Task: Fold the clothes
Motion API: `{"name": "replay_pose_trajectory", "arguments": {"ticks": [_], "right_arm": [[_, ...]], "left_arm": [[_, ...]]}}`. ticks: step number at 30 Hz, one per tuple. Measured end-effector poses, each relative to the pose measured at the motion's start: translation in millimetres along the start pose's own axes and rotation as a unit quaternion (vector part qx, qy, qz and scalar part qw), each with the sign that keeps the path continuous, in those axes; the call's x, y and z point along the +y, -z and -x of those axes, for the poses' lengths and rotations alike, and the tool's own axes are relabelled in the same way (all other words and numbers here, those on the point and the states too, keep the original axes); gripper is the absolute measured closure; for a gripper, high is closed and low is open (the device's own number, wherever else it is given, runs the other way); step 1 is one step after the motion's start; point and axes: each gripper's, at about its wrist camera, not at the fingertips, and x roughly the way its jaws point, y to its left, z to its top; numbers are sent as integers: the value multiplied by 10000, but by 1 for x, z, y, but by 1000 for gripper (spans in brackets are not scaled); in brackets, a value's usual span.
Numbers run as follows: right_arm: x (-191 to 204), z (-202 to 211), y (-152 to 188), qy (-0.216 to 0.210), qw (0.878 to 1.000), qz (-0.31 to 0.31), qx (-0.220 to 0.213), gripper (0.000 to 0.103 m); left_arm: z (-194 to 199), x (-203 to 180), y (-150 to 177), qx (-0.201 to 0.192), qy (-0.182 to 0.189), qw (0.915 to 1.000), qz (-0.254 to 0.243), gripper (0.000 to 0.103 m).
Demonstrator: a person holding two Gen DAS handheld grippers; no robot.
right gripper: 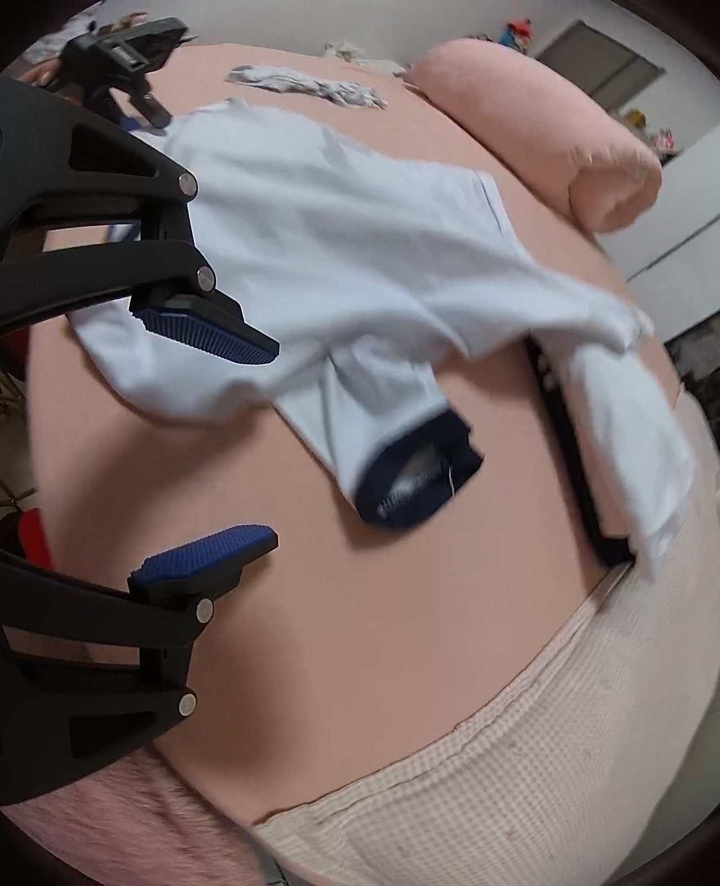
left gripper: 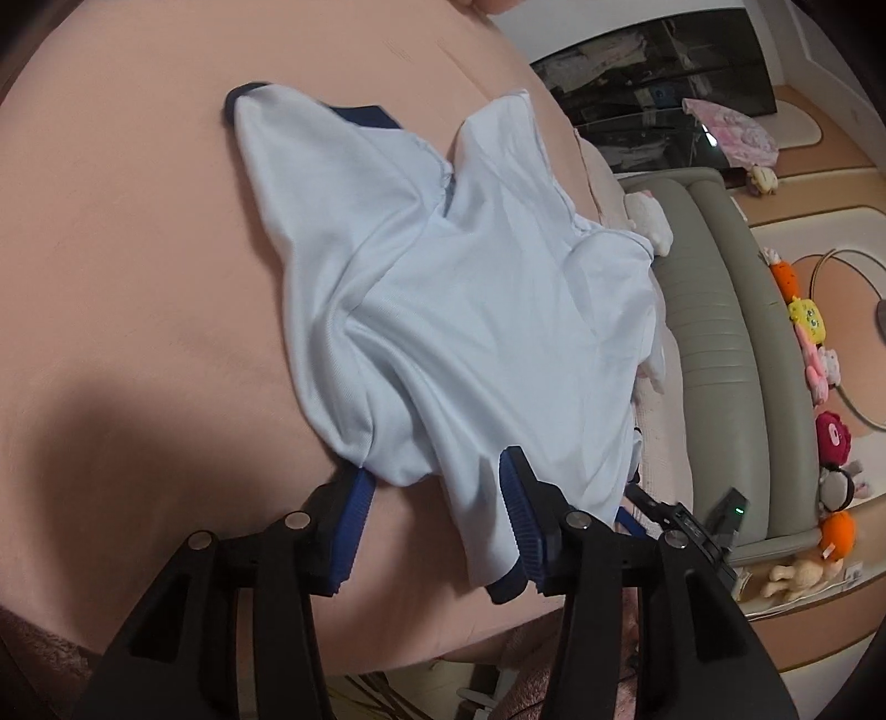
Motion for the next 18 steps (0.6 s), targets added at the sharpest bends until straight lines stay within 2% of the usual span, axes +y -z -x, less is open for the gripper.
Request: {"name": "replay_pose_trajectory", "arguments": {"ticks": [2, 4, 5, 6, 7, 8, 10, 12, 13, 15, 16, 18], "right_arm": [[-6, -14, -4, -159, 9996, -228, 91, 39], [0, -16, -5, -182, 9997, -104, -102, 40], [5, -18, -7, -105, 9998, 37, -190, 44], [10, -21, -10, 31, 9994, 211, -265, 59], [16, -26, -13, 243, 9984, 430, -280, 70], [20, -31, -15, 436, 9964, 674, -279, 72], [29, -38, -16, 778, 9887, 1232, -349, 77], [41, -39, -12, 1233, 9760, 1722, -499, 84], [41, -39, -13, 1553, 9697, 1787, -598, 85], [31, -39, -19, 2112, 9599, 1689, -735, 83], [21, -35, -22, 1970, 9678, 1424, -651, 80], [6, -21, -21, 1301, 9874, 773, -467, 74]], "left_arm": [[-2, -9, -1, -40, -235, 9995, -220, 61], [0, -15, 7, -37, -443, 9978, -501, 67], [1, -15, 11, -19, -491, 9970, -604, 67], [3, -16, 14, -1, -540, 9960, -707, 67], [1, -19, 16, 26, -604, 9949, -806, 68], [-2, -23, 18, 52, -671, 9936, -908, 69], [-10, -33, 22, 72, -1106, 9862, -1228, 85], [-15, -40, 23, 39, -1722, 9745, -1435, 92], [-17, -43, 21, 20, -1906, 9712, -1430, 92], [-14, -45, 22, 35, -1856, 9719, -1445, 92], [-12, -45, 22, 44, -1827, 9724, -1449, 91], [-11, -40, 22, 187, -1399, 9826, -1206, 89]]}}
